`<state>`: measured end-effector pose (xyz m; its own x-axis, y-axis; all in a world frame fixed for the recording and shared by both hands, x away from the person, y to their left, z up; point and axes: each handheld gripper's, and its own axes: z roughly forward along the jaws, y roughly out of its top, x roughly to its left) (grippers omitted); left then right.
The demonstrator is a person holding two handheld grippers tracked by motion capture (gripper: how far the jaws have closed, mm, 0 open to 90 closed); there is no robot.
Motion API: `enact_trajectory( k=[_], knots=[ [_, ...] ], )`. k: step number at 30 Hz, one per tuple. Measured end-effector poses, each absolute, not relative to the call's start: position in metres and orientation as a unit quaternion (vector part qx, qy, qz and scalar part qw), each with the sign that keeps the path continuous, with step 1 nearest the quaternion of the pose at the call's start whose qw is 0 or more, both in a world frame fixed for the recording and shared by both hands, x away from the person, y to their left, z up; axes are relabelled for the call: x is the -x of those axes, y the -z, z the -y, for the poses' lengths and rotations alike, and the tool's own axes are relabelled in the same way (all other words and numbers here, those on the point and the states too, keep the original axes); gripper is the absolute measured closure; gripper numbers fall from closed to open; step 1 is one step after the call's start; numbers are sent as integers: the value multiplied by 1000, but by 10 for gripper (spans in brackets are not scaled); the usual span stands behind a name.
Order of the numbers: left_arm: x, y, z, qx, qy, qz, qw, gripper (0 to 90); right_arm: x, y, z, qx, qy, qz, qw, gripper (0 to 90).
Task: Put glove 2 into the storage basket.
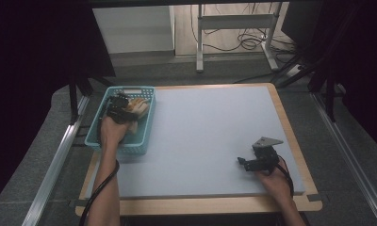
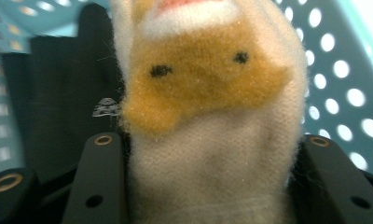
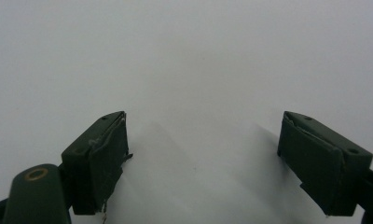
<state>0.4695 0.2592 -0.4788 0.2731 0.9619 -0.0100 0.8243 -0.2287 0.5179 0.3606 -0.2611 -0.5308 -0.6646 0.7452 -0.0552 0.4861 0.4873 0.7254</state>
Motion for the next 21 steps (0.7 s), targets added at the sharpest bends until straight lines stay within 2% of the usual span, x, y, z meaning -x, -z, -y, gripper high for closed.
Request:
enact_trajectory(
  k=[9, 11, 12, 15, 17, 21],
  knots=[
    [-486, 504, -241, -794, -92, -573, 180, 422, -361, 531, 261, -366, -350, -842, 185, 157],
    [-488, 508, -241, -797, -75, -572, 178, 345, -361, 531, 261, -366, -351, -842, 185, 157],
    [-488, 508, -242, -796, -78, -575, 175, 328, -361, 531, 261, -366, -351, -842, 185, 157],
    [-488, 507, -247, -790, -85, -583, 168, 196, -361, 531, 261, -366, -351, -842, 185, 157],
    [-485, 500, -252, -786, -78, -584, 189, 112, -361, 531, 261, -366, -351, -842, 185, 157],
    [-477, 477, -257, -784, -95, -575, 214, 86, -361, 531, 261, -366, -350, -842, 185, 157]
  ],
)
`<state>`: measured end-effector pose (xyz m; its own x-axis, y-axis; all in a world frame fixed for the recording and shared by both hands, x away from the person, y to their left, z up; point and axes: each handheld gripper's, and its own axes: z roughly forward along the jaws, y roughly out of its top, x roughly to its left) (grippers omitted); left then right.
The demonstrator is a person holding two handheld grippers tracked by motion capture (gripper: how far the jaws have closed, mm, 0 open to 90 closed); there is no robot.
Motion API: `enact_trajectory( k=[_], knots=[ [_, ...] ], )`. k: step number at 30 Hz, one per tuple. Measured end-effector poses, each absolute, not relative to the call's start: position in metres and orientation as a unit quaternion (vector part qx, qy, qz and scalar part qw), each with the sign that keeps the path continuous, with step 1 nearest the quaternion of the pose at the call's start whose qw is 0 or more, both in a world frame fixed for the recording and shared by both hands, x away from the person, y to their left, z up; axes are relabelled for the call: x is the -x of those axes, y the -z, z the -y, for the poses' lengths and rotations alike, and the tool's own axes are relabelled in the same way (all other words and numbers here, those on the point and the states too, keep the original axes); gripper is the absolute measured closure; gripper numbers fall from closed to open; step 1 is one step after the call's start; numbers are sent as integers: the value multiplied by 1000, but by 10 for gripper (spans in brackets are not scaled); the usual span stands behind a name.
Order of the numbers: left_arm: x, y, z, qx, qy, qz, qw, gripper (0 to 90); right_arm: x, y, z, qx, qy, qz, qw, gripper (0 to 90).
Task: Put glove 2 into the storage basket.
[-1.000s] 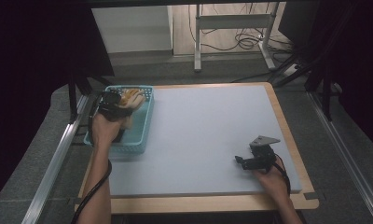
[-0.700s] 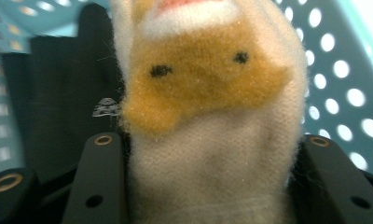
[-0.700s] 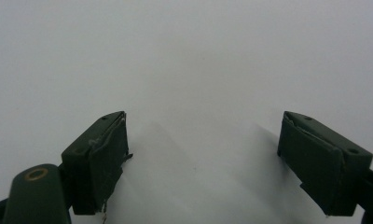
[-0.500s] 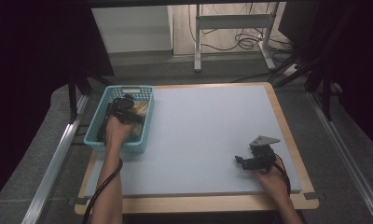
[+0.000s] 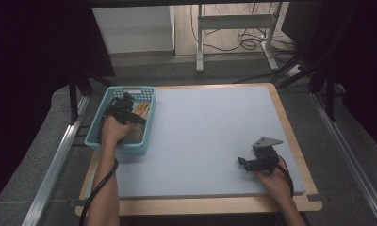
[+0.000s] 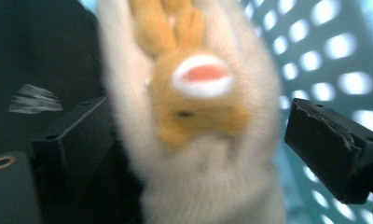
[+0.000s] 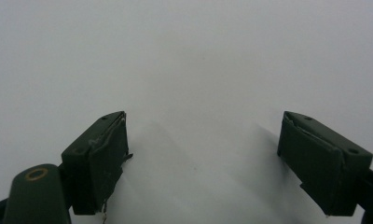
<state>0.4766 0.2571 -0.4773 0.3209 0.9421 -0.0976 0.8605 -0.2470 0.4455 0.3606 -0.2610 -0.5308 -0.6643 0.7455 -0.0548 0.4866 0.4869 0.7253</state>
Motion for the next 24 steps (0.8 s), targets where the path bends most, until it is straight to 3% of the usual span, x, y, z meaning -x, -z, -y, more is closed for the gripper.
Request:
enact_trajectory(
  k=[4, 9, 12, 17, 24],
  knots=[
    [-468, 456, -269, -769, -123, -581, 237, 176, -361, 531, 261, -366, -350, -842, 185, 157],
    [-465, 457, -283, -760, -140, -601, 203, 541, -361, 531, 261, -366, -350, -842, 185, 157],
    [-470, 469, -282, -764, -141, -605, 175, 674, -361, 531, 261, -366, -350, -842, 185, 157],
    [-482, 492, -272, -774, -127, -602, 153, 759, -361, 531, 261, -366, -350, -842, 185, 157],
    [-488, 495, -257, -782, -115, -593, 152, 813, -361, 531, 261, -366, -350, -842, 184, 157]
  ],
)
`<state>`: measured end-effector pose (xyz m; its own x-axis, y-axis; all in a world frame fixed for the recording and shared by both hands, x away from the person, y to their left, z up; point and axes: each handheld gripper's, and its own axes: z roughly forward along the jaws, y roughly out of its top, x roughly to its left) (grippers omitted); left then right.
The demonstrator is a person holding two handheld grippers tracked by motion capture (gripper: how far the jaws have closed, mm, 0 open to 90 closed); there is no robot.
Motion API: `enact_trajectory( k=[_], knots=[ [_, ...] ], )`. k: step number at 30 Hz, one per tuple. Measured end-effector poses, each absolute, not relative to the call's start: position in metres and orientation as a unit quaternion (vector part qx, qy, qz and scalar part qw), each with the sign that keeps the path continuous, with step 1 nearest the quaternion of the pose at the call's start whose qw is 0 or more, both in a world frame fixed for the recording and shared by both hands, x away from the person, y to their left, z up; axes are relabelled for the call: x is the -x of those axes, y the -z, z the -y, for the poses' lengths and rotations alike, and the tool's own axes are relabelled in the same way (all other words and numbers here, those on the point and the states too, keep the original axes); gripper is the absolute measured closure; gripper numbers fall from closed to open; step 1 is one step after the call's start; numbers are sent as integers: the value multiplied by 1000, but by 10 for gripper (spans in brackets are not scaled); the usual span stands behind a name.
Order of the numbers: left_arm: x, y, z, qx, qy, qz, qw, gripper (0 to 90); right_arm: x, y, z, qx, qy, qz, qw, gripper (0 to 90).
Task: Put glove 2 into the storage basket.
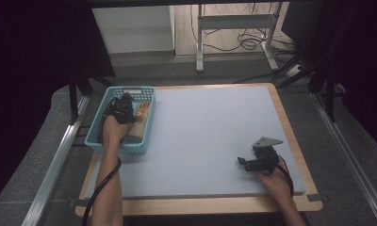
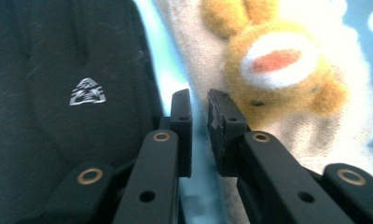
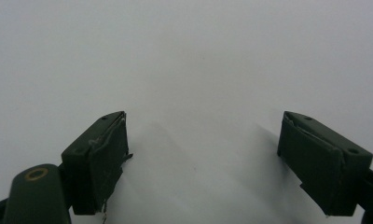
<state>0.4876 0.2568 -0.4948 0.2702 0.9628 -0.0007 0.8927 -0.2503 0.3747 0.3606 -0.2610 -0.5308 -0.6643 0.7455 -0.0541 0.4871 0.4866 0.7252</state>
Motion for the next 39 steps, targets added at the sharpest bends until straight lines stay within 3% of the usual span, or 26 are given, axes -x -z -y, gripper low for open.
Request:
enact_trajectory(
  k=[3, 18, 39],
  knots=[
    [-487, 495, -260, -780, -116, -595, 154, 798, -361, 531, 261, -366, -350, -842, 184, 157],
    [-475, 482, -284, -759, -149, -604, 191, 505, -361, 531, 261, -366, -350, -842, 185, 158],
    [-451, 465, -303, -747, -171, -595, 243, 329, -361, 531, 261, -365, -350, -842, 185, 157]
  ],
)
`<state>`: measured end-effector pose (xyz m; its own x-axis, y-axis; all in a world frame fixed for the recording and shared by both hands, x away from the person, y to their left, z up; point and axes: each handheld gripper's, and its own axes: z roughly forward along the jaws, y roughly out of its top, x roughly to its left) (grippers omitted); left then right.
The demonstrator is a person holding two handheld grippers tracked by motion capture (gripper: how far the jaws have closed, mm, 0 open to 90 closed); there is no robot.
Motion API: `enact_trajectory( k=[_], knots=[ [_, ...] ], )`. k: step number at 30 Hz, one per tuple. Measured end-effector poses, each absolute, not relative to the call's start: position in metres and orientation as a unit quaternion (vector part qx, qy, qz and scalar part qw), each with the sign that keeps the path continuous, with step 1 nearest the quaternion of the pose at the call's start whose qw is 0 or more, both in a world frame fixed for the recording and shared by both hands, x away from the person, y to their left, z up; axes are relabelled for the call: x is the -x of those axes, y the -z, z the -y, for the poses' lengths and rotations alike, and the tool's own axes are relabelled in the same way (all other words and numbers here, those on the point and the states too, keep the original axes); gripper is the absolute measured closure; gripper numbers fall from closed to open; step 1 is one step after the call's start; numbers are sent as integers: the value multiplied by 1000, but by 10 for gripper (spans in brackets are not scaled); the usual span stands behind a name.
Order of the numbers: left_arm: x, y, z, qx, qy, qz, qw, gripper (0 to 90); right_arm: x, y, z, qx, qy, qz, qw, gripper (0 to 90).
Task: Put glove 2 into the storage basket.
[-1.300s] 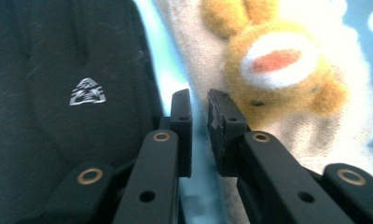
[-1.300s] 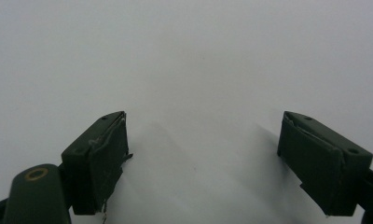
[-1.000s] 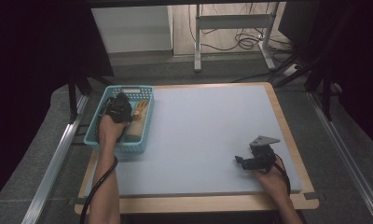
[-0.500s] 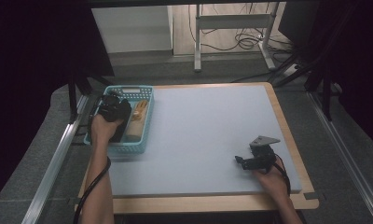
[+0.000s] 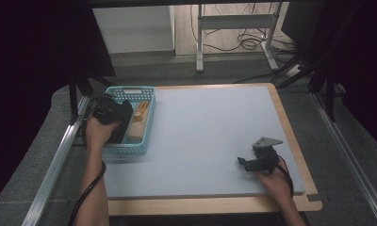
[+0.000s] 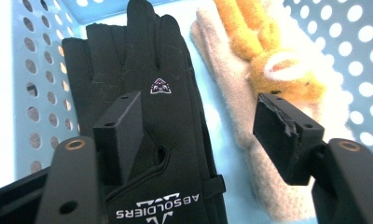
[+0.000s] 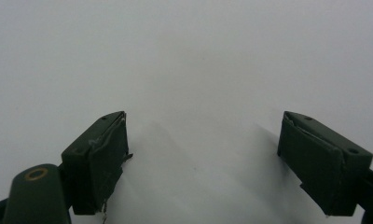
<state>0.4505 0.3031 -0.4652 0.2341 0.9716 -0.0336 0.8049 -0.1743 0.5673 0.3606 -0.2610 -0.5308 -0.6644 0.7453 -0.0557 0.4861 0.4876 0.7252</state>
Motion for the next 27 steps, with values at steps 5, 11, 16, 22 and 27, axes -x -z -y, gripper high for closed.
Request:
enact_trajectory(
  k=[5, 11, 16, 22, 27],
  knots=[
    [-445, 461, -304, -746, -174, -590, 255, 286, -361, 531, 261, -365, -350, -842, 185, 157],
    [-437, 457, -305, -748, -177, -584, 260, 240, -361, 531, 261, -365, -350, -842, 185, 157],
    [-429, 453, -308, -746, -179, -582, 270, 207, -360, 531, 261, -365, -350, -842, 185, 157],
    [-421, 449, -311, -744, -179, -578, 284, 164, -360, 531, 261, -365, -350, -842, 185, 157],
    [-416, 446, -311, -744, -181, -573, 293, 116, -360, 531, 261, -366, -350, -842, 185, 157]
  ],
)
